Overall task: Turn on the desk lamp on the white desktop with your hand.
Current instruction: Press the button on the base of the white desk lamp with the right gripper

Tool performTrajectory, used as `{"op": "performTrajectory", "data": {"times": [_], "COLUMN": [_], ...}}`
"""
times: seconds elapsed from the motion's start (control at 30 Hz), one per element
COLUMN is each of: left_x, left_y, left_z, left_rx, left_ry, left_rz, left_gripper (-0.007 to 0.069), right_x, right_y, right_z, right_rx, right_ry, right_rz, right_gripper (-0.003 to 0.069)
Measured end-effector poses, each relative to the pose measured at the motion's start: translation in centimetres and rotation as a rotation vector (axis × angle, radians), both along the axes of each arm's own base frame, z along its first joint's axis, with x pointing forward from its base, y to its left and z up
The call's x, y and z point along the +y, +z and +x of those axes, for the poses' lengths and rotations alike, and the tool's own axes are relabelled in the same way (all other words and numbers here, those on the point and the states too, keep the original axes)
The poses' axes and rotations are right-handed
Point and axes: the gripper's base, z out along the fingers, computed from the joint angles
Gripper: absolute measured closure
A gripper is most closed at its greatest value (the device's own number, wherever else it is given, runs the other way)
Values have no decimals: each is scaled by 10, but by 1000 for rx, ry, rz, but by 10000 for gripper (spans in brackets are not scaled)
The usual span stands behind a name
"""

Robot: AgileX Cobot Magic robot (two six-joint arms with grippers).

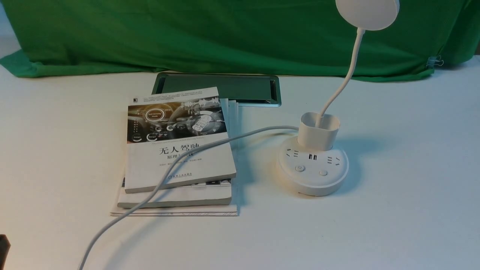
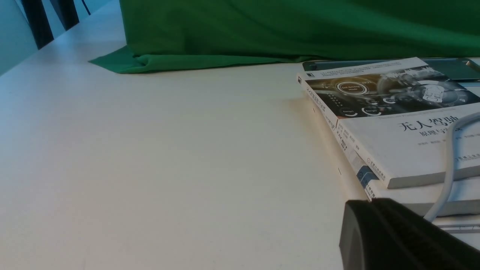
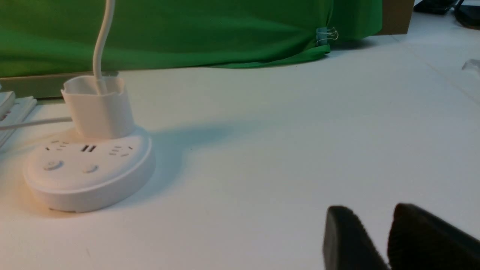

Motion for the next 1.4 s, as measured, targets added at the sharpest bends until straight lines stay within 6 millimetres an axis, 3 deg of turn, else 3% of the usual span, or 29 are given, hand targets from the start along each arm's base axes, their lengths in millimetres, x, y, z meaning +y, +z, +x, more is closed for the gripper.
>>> {"op": "performTrajectory", "data": {"times": [0.53,0.63,0.77,0.87,1.13,1.27,1.33,1.37,1.4], "left_x": [0,0,0,0,0,0,0,0,0], "left_y": [0,0,0,0,0,0,0,0,0], "left_z": [0,0,0,0,0,0,0,0,0], "left_rx": [0,0,0,0,0,0,0,0,0], "left_ry": [0,0,0,0,0,0,0,0,0], "left_rz": [0,0,0,0,0,0,0,0,0], "left_gripper": [603,603,603,603,603,603,603,603,603], "right_x": [0,2,6,6,6,6,7,10,10], "right_y": [0,2,7,8,10,10,18,41,50], "right_z": [0,0,1,1,1,1,-1,-5,-6], "right_rx": [0,-23,-51,-54,-83,-84,-78,-101,-99], "right_ry": [0,-11,-48,-57,-40,-19,12,65,84], "right_rz": [1,256,909,1032,920,765,675,555,485], "right_gripper": [418,418,418,418,418,422,441,483,512]}}
